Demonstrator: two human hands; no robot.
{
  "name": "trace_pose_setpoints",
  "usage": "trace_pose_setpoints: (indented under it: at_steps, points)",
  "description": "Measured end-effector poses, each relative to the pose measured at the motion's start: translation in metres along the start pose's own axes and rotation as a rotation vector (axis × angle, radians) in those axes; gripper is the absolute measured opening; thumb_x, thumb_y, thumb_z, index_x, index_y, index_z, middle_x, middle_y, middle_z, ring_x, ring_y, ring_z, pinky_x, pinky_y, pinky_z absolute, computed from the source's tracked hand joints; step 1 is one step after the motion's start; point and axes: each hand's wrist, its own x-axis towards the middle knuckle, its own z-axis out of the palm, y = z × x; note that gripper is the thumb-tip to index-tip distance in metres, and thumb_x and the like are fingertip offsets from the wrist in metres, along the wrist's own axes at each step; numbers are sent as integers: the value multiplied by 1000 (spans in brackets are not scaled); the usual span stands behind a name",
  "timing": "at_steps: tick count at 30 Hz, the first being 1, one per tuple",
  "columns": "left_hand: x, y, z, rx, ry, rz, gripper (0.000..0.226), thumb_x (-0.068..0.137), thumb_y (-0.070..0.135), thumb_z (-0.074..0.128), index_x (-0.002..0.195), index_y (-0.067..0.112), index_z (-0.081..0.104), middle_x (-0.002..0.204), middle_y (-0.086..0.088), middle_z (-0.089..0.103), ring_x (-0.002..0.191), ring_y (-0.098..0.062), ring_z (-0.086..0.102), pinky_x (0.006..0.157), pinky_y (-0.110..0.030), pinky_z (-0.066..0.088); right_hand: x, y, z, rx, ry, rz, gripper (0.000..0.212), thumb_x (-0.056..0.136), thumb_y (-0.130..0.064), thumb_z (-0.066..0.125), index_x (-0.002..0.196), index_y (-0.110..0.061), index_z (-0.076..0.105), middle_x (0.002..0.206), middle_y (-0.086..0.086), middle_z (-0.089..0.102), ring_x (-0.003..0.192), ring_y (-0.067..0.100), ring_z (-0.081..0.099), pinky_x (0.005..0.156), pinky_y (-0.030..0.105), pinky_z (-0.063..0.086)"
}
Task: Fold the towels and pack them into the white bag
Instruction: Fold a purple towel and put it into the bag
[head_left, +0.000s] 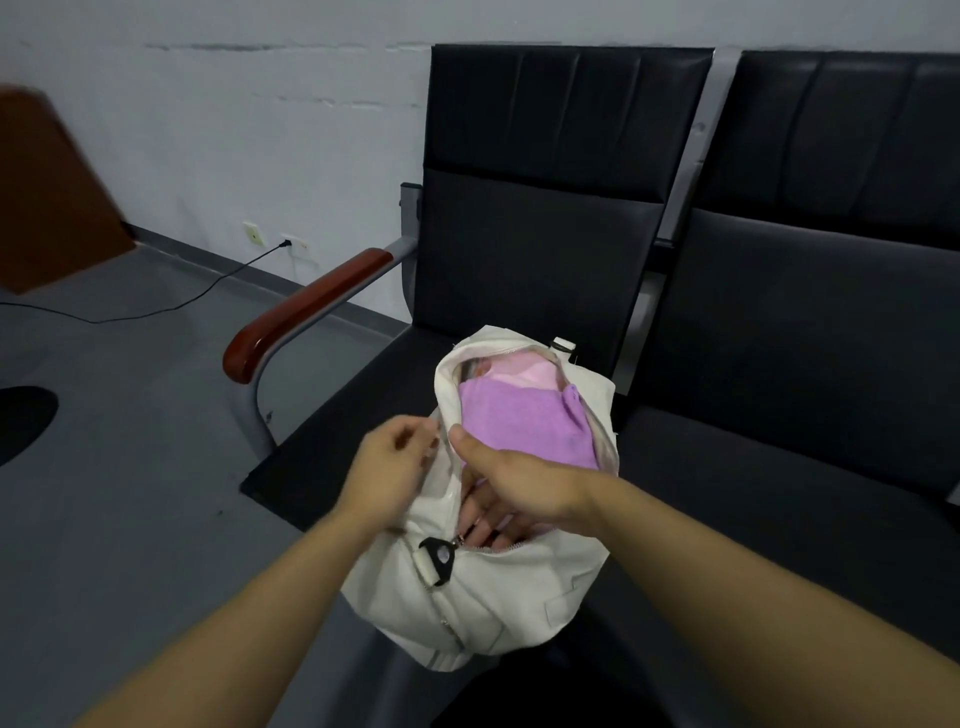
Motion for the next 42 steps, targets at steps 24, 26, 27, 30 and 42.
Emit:
trace_pose_setpoints:
  at_steps: [24,26,27,30,42]
  points:
    - [-109,-67,29,-223,237,182,24,102,27,48,95,21,70,148,16,43,139,8,37,107,-7,30,-20,7,9,-216,285,-94,42,99,-37,61,99,3,74,93,13,77,71,12,65,66,15,54]
    - [-109,-65,28,-205,195,157,32,99,43,58,87,15,69,148,21,39,135,14,37,103,-7,31,-19,7,14,-201,300,-113,43,100,-40,59,97,1,72,90,14,77,73,14,67,73,22,56]
    - [-108,-64,28,-181,182,151,30,93,41,66,84,13,67,149,20,38,132,17,38,103,-12,33,-18,7,17,-204,306,-126,40,100,-40,58,95,-2,69,90,14,77,74,15,67,78,26,57]
    - [-105,-67,29,-141,179,149,25,88,35,73,82,12,67,151,20,36,127,20,39,107,-24,36,-16,9,21,-262,252,-174,26,102,-34,55,104,-11,65,94,8,74,85,15,66,86,29,54]
    - [-115,-74,26,-268,179,80,19,96,23,64,88,7,71,142,27,37,117,19,46,92,-2,38,5,25,28,-323,261,-215,31,87,-31,78,115,-19,75,82,-12,63,77,2,59,79,15,43]
